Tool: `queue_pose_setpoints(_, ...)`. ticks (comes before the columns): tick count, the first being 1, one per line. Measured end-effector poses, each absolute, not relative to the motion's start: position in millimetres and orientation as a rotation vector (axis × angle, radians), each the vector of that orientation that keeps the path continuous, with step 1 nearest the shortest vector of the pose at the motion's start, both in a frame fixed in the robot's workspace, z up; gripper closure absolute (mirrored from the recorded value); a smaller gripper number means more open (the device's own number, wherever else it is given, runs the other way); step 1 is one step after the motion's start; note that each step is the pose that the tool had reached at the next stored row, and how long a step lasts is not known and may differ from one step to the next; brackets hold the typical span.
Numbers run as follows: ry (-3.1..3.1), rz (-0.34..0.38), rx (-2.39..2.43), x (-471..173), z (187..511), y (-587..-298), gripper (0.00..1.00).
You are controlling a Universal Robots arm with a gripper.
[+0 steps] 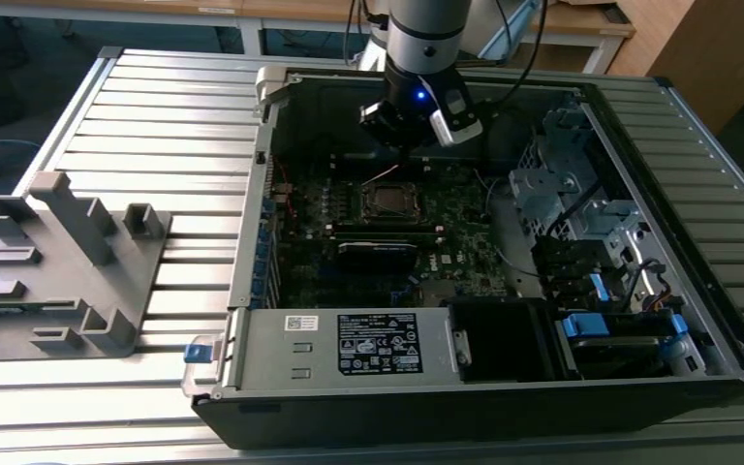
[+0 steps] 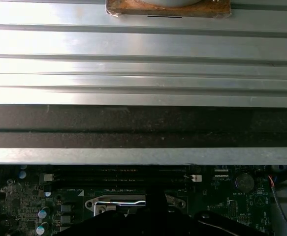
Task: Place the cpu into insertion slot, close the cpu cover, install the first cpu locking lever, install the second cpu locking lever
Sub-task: 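Install the first cpu locking lever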
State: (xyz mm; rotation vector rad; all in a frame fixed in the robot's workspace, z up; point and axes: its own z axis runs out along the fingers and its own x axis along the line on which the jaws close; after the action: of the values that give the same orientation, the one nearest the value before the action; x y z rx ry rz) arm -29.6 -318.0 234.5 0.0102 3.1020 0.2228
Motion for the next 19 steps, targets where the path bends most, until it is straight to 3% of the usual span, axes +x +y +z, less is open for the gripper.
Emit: queue_pose_setpoints(19, 3.101, 0.223, 0.010, -43, 232, -318, 0.89)
